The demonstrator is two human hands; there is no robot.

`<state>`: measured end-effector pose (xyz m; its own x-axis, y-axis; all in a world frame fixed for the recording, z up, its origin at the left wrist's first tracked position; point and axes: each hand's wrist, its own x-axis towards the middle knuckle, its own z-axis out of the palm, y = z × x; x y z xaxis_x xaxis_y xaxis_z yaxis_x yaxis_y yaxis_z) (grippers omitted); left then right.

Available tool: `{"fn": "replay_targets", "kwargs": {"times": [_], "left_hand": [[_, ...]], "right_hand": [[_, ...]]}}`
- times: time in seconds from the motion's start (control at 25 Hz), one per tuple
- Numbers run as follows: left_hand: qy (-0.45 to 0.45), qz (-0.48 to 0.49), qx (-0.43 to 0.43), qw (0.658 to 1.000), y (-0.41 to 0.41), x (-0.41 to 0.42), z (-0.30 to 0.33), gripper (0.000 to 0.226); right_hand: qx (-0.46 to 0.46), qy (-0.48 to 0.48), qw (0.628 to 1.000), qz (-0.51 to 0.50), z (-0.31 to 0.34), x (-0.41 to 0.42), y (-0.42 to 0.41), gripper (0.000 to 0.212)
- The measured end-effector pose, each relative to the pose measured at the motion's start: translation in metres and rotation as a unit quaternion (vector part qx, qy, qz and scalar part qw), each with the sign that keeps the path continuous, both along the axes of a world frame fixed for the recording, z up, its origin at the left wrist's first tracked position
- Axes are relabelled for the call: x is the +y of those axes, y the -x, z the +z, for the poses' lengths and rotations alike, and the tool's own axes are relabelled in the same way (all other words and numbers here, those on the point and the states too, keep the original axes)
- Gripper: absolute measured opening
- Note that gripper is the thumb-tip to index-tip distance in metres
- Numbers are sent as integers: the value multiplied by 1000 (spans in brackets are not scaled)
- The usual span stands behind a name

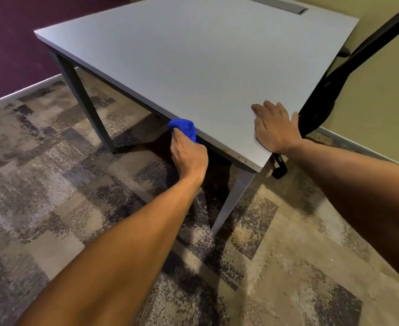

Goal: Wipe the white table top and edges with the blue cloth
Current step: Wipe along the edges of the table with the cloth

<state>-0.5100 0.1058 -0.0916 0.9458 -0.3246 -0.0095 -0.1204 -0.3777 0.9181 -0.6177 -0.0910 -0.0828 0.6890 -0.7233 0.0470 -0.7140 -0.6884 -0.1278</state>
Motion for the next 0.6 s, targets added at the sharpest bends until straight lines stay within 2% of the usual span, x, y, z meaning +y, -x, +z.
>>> {"fn": "replay_targets", "kwargs": {"times": [0.28, 0.6], "left_hand": [[-35, -32, 24, 999, 35, 1, 19, 25], [-50, -100, 66, 992, 112, 3, 28, 38]], "right_hand": [[11, -2, 1000, 1, 4, 5, -1, 60], [6, -12, 1000, -6, 10, 12, 0, 54]]}}
